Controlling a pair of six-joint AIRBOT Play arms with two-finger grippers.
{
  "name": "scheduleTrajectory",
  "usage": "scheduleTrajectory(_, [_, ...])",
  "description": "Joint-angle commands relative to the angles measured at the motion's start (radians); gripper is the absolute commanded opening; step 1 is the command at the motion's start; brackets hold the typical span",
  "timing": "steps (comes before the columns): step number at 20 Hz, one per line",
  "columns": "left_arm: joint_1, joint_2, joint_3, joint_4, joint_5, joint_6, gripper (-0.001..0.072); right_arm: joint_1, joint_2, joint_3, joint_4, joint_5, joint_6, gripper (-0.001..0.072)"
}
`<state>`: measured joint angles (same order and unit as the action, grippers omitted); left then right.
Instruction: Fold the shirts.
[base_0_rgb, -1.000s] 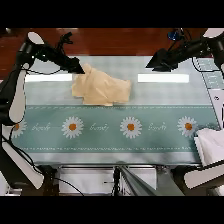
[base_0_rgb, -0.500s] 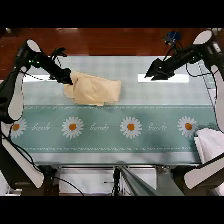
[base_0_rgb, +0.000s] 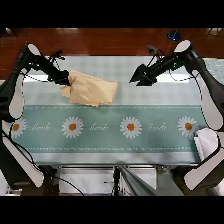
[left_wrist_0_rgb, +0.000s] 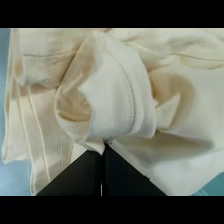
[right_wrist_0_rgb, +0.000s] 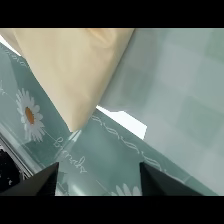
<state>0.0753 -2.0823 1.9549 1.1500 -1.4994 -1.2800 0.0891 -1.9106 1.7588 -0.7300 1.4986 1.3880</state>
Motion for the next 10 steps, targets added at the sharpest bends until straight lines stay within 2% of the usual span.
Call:
scheduleTrajectory(1, [0.003,0.000,0.000,-0.020,-0.004,0.000,0.0026,0.046,-0.006,-0.094,0.113,-0.084,0.009,0.0582])
scheduleTrajectory(5, [0.003,-0.001,0.000,-0.024,-0.004,0.000,0.0026,0.123,-0.006,-0.219,0.232,-0.195,-0.022,0.0584])
scheduleTrajectory(10, [0.003,0.000,0.000,-0.053,-0.008,0.000,0.0026,0.213,-0.006,-0.240,0.231,-0.370,0.015,0.0591])
